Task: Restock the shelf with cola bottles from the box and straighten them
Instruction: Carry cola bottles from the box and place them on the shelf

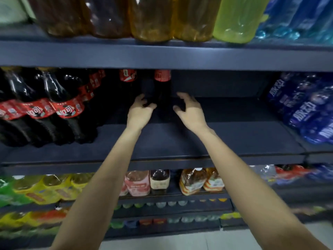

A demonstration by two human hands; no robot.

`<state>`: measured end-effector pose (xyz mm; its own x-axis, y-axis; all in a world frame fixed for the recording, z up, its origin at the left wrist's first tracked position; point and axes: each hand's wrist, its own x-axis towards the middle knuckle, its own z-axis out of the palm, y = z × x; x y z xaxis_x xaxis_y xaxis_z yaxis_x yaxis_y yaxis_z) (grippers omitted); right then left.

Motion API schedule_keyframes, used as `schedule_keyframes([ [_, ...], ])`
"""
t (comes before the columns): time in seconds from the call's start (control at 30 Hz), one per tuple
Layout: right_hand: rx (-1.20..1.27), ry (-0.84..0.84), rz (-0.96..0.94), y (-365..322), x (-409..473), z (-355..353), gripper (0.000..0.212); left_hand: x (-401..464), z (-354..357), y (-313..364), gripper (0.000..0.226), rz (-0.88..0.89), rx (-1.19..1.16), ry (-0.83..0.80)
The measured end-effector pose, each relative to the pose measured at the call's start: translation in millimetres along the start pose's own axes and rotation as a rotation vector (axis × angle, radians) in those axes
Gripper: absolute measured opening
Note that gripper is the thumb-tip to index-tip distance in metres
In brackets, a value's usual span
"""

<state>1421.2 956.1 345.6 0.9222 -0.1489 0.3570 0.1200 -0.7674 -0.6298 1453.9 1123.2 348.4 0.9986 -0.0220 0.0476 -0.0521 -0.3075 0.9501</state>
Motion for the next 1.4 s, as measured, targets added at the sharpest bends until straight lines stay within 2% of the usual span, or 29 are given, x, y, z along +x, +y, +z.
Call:
schedule_keyframes([
  [0.13, -0.173, 0.272, -0.243, 1, -72, -42, 0.027, -84, 13, 11, 0.018, 0.300, -0.091, 0.121],
  [0.2, -0.229, 0.413, -0.335, 9, -111, -57, 0.019, -123, 27, 11, 0.010, 0.491, -0.112, 0.193],
  [0.27, -0.254, 0.532, -0.359, 22, -154, -71, 0.015, -156, 46, 7, 0.005, 0.646, -0.102, 0.199],
  [0.37, -0.250, 0.583, -0.292, 51, -225, -94, 0.013, -203, 83, -1, 0.005, 0.738, -0.098, 0.075],
  [0.5, -0.231, 0.448, -0.067, 103, -333, -132, 0.018, -275, 148, -12, 0.011, 0.598, -0.038, -0.254],
  [0.67, -0.193, 0.280, 0.422, 166, -483, -192, 0.034, -373, 248, -47, 0.020, 0.348, 0.187, -0.728],
  [0.77, -0.164, 0.239, 0.712, 196, -569, -230, 0.038, -436, 308, -62, 0.018, 0.243, 0.230, -0.899],
  [0.93, -0.099, 0.246, 1.107, 247, -694, -287, 0.037, -532, 411, -66, 0.024, 0.113, 0.180, -1.085],
  [1.0, -0.088, 0.250, 1.244, 271, -737, -311, 0.036, -563, 458, -70, 0.031, 0.069, 0.240, -1.176],
  [1.07, -0.103, 0.210, 1.351, 296, -779, -338, 0.035, -593, 507, -70, 0.024, 0.023, 0.367, -1.321],
  [1.13, -0.140, 0.154, 1.420, 323, -819, -369, 0.032, -625, 561, -65, 0.014, 0.064, 0.511, -1.478],
  [1.27, -0.200, 0.110, 1.525, 373, -893, -443, 0.028, -701, 666, -38, 0.020, 0.287, 0.639, -1.661],
  [1.33, -0.202, 0.128, 1.587, 392, -926, -487, 0.028, -741, 717, -16, 0.019, 0.356, 0.640, -1.689],
  [1.4, -0.183, 0.187, 1.636, 412, -956, -530, 0.026, -782, 764, 9, 0.016, 0.369, 0.525, -1.718],
])
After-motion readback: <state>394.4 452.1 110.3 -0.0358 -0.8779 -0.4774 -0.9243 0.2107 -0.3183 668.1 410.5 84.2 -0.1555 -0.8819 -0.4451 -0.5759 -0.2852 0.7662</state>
